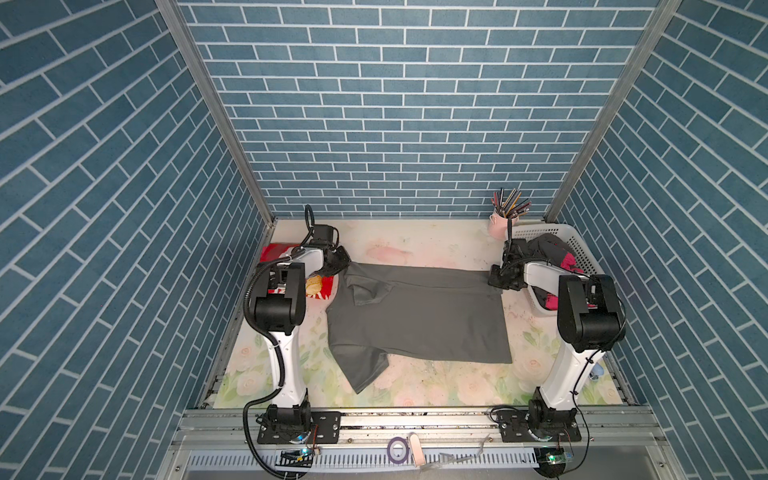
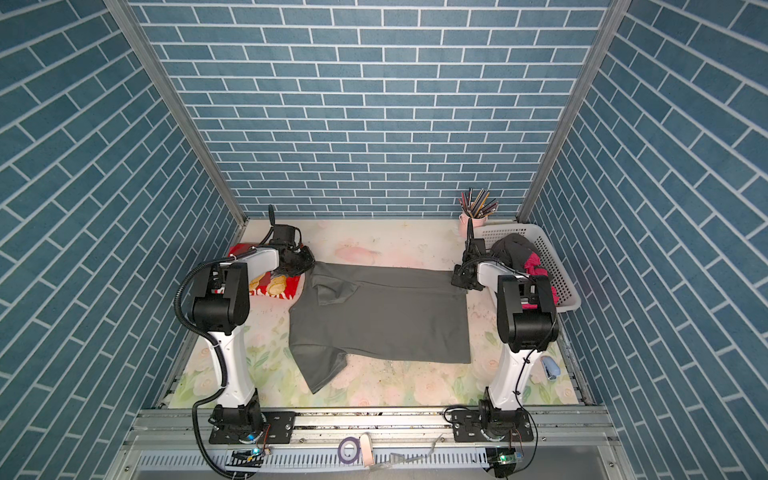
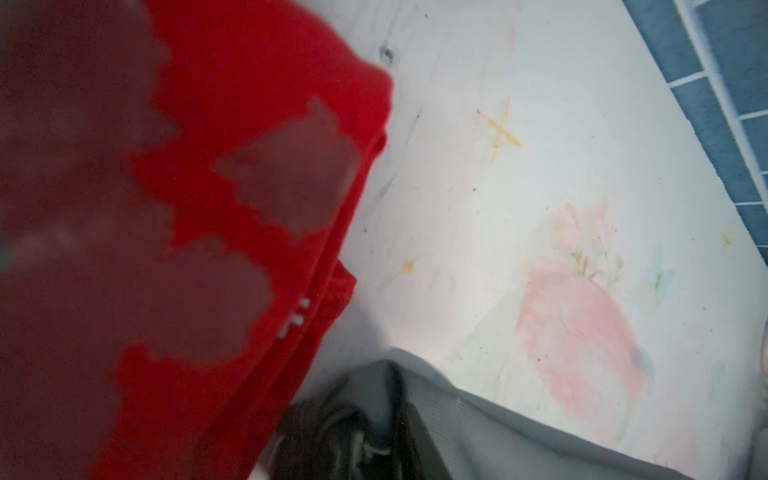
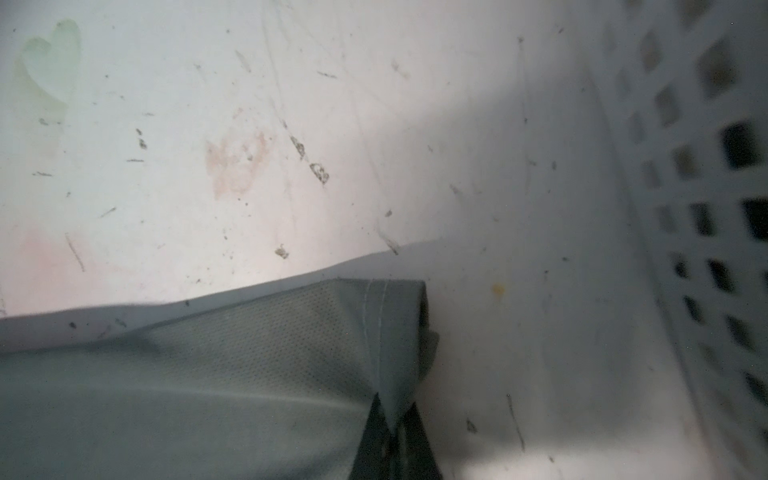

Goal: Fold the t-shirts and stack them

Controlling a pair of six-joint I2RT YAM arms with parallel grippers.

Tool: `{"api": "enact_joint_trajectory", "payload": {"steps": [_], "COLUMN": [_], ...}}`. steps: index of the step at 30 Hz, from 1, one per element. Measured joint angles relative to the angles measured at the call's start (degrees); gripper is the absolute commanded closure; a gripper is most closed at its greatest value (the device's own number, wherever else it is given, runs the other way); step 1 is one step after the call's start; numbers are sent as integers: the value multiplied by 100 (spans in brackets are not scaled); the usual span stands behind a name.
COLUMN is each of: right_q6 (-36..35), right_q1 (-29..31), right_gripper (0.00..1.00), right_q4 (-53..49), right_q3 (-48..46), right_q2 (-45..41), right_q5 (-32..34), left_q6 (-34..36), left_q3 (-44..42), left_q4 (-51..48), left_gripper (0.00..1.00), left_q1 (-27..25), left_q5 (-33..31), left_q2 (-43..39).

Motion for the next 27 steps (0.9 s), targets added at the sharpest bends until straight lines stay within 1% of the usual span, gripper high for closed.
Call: {"api": "enact_joint_trajectory", "payload": {"steps": [2, 8, 17, 21, 27], "right_q6": [0, 0, -4, -13, -11], "right_q1": [-2, -9, -13, -55, -131], "right_gripper": [95, 95, 95, 98, 99], "right_q4": [13, 74, 76, 90, 120], "right_q3": [-4, -35, -37, -44, -55], "right_q2": [0, 0, 0, 0, 0], "right_q5": [-17, -48, -55, -118, -214], "left_q6": [-9, -17, -31, -52, -142], "left_q3": [7, 122, 192, 367, 573], "left_q4": [26, 31, 72, 39, 107], "left_gripper": [86, 100, 100, 100, 100], "left_q1": [26, 57, 90, 223, 446], "left_q5": [-17, -7, 83, 249, 601], "left_q2": [0, 44, 184, 236, 251]}}
